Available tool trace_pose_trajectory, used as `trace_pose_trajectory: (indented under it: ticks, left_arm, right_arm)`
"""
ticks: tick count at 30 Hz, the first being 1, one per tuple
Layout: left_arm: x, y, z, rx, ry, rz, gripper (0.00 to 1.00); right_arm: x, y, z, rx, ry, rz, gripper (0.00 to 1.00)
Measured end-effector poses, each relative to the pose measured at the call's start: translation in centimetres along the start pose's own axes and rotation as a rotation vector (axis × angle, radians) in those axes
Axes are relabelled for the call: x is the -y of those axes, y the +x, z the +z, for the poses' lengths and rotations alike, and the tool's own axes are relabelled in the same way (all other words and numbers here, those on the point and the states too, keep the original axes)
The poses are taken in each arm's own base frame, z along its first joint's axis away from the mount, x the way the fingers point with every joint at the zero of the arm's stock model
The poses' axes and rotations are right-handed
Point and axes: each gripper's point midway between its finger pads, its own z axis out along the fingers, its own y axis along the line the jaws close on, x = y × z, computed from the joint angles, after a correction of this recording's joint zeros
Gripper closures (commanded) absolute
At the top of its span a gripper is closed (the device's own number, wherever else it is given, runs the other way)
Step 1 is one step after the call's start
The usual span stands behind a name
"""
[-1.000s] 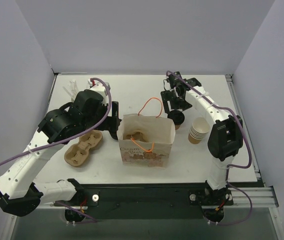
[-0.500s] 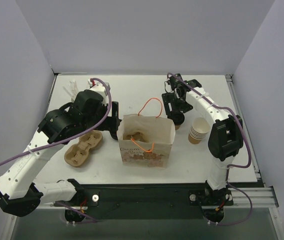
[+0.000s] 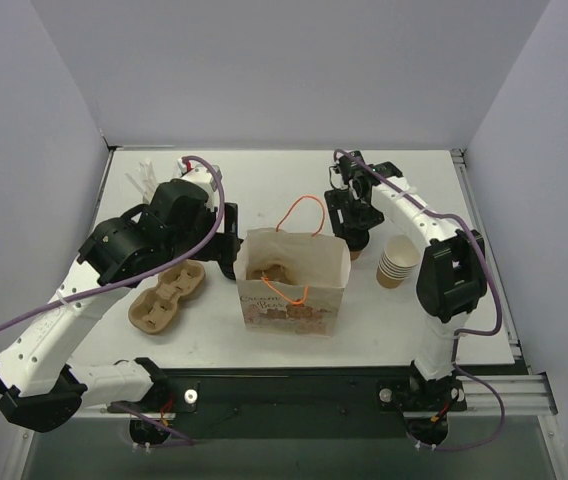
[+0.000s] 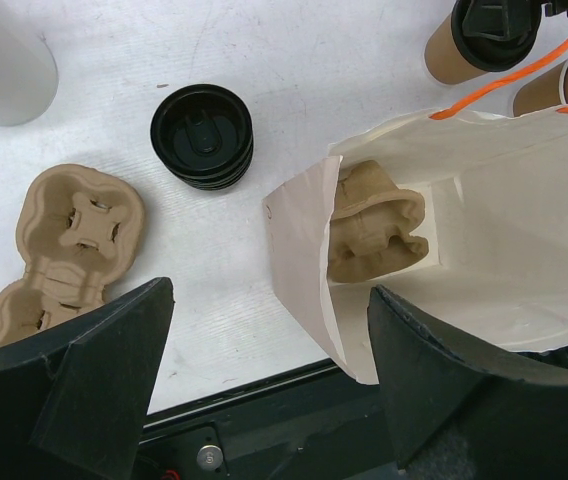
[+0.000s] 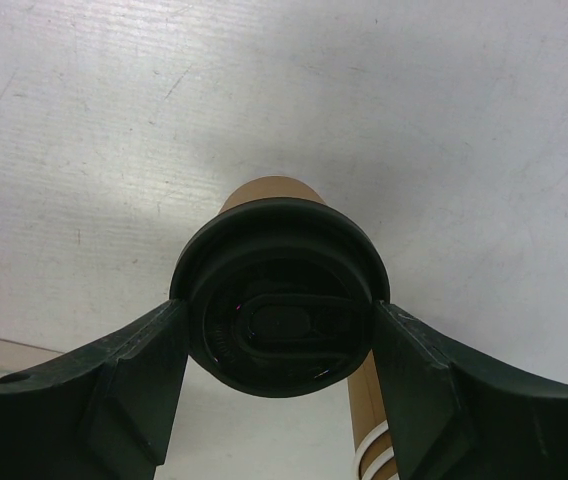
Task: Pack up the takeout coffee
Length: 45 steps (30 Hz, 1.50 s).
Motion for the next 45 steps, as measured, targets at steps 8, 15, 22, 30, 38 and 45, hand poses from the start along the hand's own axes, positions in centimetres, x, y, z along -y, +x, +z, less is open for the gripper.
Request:
trace_pose_trajectory:
  ticks: [8, 15, 22, 30, 38, 45]
  left_arm:
    - [0.0, 0.0, 0.0, 0.001, 0.000, -0.006, 0.15]
    - [0.0, 0.0, 0.0, 0.000, 0.001, -0.008, 0.16]
    - [0.1, 0.0, 0.0, 0.000, 0.002, -0.010, 0.16]
    - [0.1, 0.0, 0.0, -0.002, 0.005, -0.010, 0.19]
    - [0.3, 0.2, 0.2, -0.012, 0.014, -0.004, 0.24]
    - [0.8, 0.6, 1.6, -0.041, 0.017, 0.010, 0.28]
  right_arm:
    - [0.1, 0.1, 0.0, 0.018, -0.002, 0.007, 0.32]
    - [0.2, 0.1, 0.0, 0.030, -0.008, 0.021, 0.30]
    - [0.2, 0.1, -0.1, 0.038, -0.031, 0.032, 0.30]
    - [0.2, 0.1, -0.1, 0.042, -0.030, 0.036, 0.44]
    - [0.7, 0.6, -0.9, 0.039, -0.011, 0.044, 0.51]
    - [2.1, -1.3, -6.9, 0.137, 0.020, 0.063, 0.53]
